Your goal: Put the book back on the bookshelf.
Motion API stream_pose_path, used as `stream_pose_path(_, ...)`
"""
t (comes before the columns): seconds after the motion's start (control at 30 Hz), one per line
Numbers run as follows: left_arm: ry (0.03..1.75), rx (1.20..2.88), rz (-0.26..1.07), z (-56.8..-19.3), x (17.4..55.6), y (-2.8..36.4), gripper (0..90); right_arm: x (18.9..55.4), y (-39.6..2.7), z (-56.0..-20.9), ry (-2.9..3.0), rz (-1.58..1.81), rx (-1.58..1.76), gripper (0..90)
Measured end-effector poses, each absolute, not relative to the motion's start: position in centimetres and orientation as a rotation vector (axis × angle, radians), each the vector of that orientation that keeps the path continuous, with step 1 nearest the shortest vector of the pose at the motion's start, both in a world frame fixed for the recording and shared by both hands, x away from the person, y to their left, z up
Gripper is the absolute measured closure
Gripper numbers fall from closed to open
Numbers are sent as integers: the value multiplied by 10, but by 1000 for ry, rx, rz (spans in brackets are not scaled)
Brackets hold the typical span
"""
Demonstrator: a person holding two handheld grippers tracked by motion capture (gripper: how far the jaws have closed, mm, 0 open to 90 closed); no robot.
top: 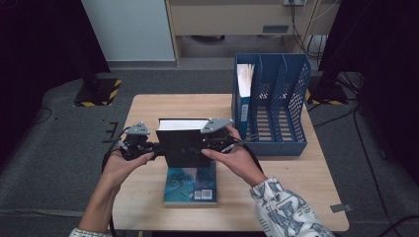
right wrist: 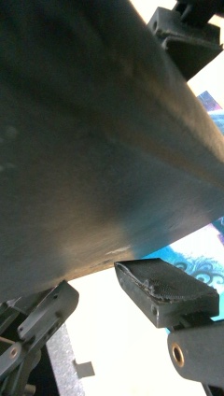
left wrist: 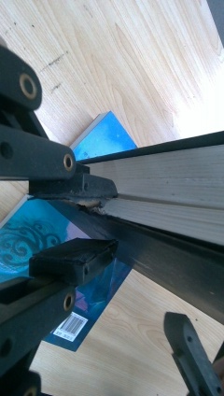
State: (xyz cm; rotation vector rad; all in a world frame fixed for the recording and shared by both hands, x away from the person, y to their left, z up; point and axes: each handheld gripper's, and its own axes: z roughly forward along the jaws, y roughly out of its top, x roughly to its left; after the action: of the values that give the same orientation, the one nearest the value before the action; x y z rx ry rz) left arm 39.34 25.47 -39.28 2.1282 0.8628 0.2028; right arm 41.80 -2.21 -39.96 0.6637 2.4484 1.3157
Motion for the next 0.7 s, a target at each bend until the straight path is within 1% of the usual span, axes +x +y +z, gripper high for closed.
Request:
stream_pose_path(0.03,860,2130,205,-394,393,255,668,418,-22,-401,2456,1308,652,141)
stream_pose_path(0.17,881,2150,228,-399,392,255,615,418,-19,-403,2442,1279,639,176)
stream_pose_path(0.2,882,2149,225,-401,392,255,611,418,-19,-404,2438,1270,636,206)
stream_pose_path(0.37,895,2159,230,-414,391,252,611,418,-19,-404,2456,1267,627,226)
stream_pose_path(0.53,910,2162,238,-422,390,249,643,419,-20,-404,2465,1273,640,239)
stream_pose_path(0.63,914,2164,236,-422,392,249,647,418,-20,-403,2472,1274,639,258)
stream_pose_path(0.7,918,2167,253,-421,394,250,659,418,-21,-402,2472,1277,646,288)
